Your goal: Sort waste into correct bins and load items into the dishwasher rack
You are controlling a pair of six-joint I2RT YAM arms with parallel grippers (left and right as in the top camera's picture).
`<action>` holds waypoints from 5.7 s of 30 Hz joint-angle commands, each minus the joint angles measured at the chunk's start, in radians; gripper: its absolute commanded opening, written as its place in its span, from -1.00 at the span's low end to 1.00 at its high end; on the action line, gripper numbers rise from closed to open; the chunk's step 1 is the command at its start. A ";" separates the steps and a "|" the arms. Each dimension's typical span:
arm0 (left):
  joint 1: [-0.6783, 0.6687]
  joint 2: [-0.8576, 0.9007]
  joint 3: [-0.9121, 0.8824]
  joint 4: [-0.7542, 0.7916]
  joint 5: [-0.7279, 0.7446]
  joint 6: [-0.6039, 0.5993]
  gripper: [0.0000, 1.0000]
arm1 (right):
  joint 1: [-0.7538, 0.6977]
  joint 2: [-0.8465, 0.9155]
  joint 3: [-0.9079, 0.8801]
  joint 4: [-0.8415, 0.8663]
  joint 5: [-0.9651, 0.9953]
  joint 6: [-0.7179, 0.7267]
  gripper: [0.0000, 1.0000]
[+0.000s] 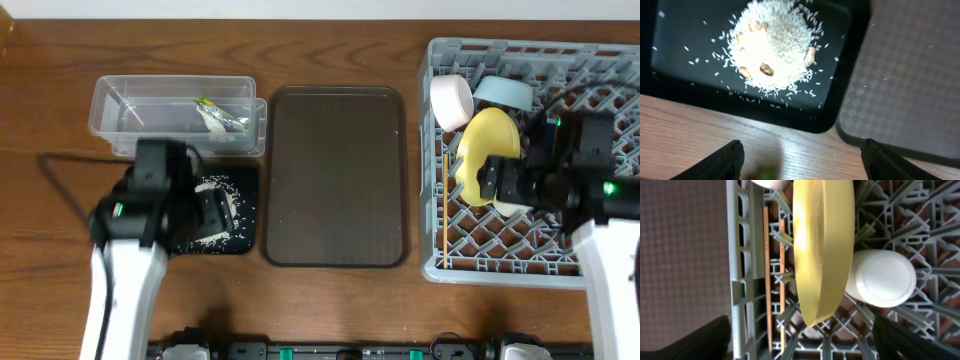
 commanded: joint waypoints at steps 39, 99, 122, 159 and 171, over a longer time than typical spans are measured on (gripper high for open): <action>0.003 -0.606 -0.122 0.101 -0.013 0.032 0.87 | -0.005 -0.742 -0.418 0.013 0.121 0.051 0.98; 0.003 -0.606 -0.122 0.101 -0.013 0.032 0.89 | 0.072 -1.203 -1.104 0.931 0.017 -0.109 0.98; 0.003 -0.726 -0.310 0.264 -0.040 0.090 0.89 | 0.072 -1.203 -1.104 0.931 0.017 -0.109 0.99; 0.003 -1.104 -1.025 1.025 -0.029 0.115 0.89 | 0.072 -1.203 -1.104 0.931 0.017 -0.109 0.98; 0.003 -1.104 -1.025 1.025 -0.029 0.115 0.89 | 0.072 -1.203 -1.104 0.931 0.017 -0.109 0.98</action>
